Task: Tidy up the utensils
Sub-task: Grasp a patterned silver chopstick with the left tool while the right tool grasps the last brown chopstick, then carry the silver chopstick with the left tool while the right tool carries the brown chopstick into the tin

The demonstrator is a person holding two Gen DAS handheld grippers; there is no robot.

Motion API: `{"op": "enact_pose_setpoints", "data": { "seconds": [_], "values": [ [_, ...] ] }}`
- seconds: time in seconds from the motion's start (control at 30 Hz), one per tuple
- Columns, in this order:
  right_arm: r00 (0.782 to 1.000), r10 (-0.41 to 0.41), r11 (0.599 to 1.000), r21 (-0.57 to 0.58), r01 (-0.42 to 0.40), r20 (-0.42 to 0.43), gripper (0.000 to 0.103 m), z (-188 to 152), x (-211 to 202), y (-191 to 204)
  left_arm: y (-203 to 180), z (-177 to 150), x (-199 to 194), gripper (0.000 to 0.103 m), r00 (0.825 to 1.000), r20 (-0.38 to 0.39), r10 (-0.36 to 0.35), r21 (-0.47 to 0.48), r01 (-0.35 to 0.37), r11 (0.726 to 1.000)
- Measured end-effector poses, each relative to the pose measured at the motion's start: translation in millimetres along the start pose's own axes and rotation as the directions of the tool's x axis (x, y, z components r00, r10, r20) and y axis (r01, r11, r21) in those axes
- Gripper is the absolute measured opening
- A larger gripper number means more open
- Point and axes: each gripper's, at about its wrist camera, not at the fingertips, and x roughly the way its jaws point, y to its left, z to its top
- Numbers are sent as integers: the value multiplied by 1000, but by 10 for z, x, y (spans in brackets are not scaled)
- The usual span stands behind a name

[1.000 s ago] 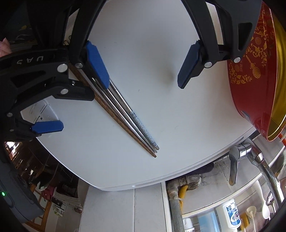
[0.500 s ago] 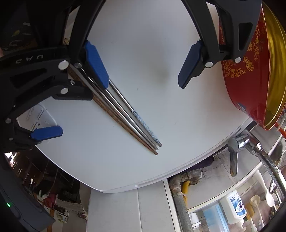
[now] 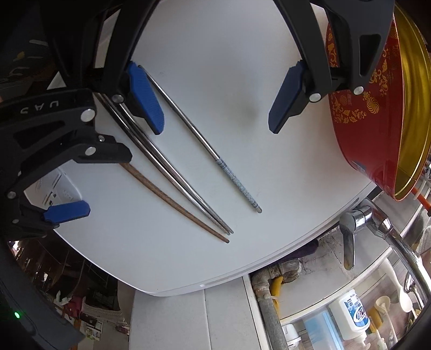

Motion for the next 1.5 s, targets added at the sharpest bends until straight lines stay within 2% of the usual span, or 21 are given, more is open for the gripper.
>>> {"op": "enact_pose_setpoints", "data": {
  "seconds": [0.13,0.2,0.23,0.27,0.3,0.37,0.57,0.7,0.83,0.93,1.2,1.5],
  "values": [
    [1000,-5,1000,-26,5,20,91,-35,0,1,29,-32,-12,79,1000,2,-16,-13,16,1000],
    [999,-4,999,-39,5,39,85,-61,-15,0,40,-50,-12,78,999,0,-39,-21,39,999],
    [998,2,999,-46,1,65,62,-81,-57,1,57,-62,-17,64,997,-7,-77,-40,77,996],
    [997,13,998,-57,-9,77,27,-94,-97,5,86,-73,-47,26,991,-2,-130,-72,130,989],
    [998,28,998,-58,-24,64,6,-107,-109,5,107,-80,-61,9,993,-10,-121,-99,119,988],
    [998,39,999,-17,-38,46,6,-114,-122,-41,146,-89,-60,4,992,-24,-126,-140,122,983],
    [998,30,1000,-10,-30,50,6,-93,-114,-15,122,-78,-63,4,993,-31,-116,-167,109,980],
    [996,63,998,15,-64,70,6,-108,-175,-22,158,-97,-145,4,993,-22,-118,-191,111,975],
    [982,77,997,-19,-75,173,6,-126,-497,93,222,-88,-332,4,994,23,-109,-212,112,971],
    [973,104,995,-33,-99,207,6,-130,-672,175,273,-66,-502,4,993,63,-95,-222,107,969],
    [959,146,987,-107,-123,245,6,-118,-915,506,514,-202,-895,4,990,134,-33,-279,70,958],
    [950,186,969,-208,-135,250,6,-40,-991,1035,965,-547,-1164,4,985,166,55,-383,13,924]
  ]
}}
